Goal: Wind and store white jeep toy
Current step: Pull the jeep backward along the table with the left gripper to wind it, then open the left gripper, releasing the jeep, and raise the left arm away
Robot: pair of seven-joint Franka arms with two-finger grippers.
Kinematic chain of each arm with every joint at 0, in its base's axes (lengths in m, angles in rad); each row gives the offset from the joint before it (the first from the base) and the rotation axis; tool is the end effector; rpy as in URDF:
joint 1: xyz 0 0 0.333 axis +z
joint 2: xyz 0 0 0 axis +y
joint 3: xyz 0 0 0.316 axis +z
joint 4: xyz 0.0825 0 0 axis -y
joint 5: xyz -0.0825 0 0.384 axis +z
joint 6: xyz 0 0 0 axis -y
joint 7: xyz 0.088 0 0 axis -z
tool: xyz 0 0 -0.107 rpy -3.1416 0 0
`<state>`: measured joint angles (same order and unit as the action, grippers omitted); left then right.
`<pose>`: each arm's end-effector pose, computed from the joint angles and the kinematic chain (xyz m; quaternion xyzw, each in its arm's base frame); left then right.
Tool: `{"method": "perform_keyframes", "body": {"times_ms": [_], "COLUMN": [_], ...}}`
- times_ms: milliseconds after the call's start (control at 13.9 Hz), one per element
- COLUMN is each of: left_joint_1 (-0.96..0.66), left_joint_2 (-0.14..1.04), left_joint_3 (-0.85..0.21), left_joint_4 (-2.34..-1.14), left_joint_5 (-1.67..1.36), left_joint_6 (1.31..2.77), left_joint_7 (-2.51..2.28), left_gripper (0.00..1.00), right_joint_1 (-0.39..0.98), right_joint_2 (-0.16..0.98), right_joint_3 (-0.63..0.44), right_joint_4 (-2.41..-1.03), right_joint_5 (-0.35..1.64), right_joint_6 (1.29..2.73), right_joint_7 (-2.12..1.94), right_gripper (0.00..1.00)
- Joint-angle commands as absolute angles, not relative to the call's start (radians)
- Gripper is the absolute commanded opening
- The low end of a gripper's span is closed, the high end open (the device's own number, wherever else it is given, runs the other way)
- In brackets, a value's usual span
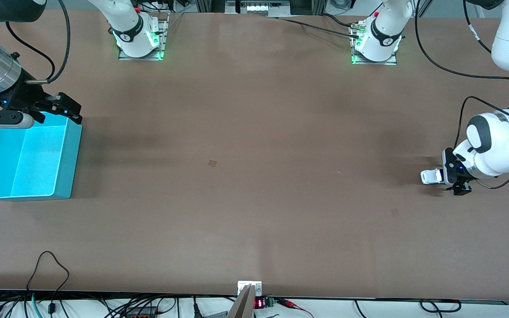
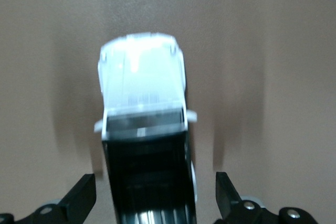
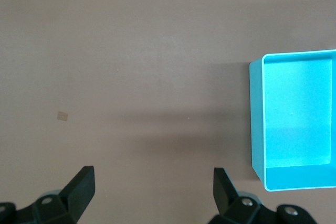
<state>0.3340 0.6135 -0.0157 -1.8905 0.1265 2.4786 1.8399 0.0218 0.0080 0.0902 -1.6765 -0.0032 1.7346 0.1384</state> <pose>0.5979 0.1969 0.1753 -0.6892 0.7237 0.0356 0.0049 0.5656 0.0631 0.5843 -0.9996 0.0130 -0.0250 0.0019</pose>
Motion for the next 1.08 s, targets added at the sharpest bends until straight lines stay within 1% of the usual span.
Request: {"method": "perform_keyframes", "body": {"times_ms": [0, 144, 360, 504, 791, 1007], "left_joint_1": [0.331, 0.312, 0.279, 0.261, 0.253, 0.230], "left_joint_2": [0.559, 0.510, 0.462, 0.460, 0.460, 0.446], "left_joint_3": [-0.038, -0.041, -0.043, -0.048, -0.127, -0.140], "left_joint_4": [-1.885, -1.885, -1.865, -1.797, -1.648, -1.566], "left_joint_5": [0.147, 0.147, 0.149, 0.149, 0.149, 0.150], "left_joint_6": [2.387, 2.288, 2.194, 2.062, 1.843, 1.731], "left_joint_7": [1.810, 1.746, 1.668, 1.559, 1.334, 1.163], "left_gripper": [1.00, 1.00, 1.00, 1.00, 1.00, 1.00], "right_joint_1": [0.026, 0.025, 0.026, 0.026, 0.026, 0.026], "right_joint_2": [-0.015, -0.014, -0.014, -0.015, -0.014, -0.015], "right_joint_3": [0.089, 0.089, 0.089, 0.089, 0.089, 0.089], "right_joint_4": [-1.694, -1.692, -1.693, -1.694, -1.694, -1.692], "right_joint_5": [0.011, 0.011, 0.011, 0.011, 0.011, 0.011], "right_joint_6": [1.729, 1.729, 1.729, 1.729, 1.729, 1.729], "right_joint_7": [0.146, 0.146, 0.147, 0.147, 0.147, 0.147], "right_gripper": [1.00, 1.00, 1.00, 1.00, 1.00, 1.00]}}
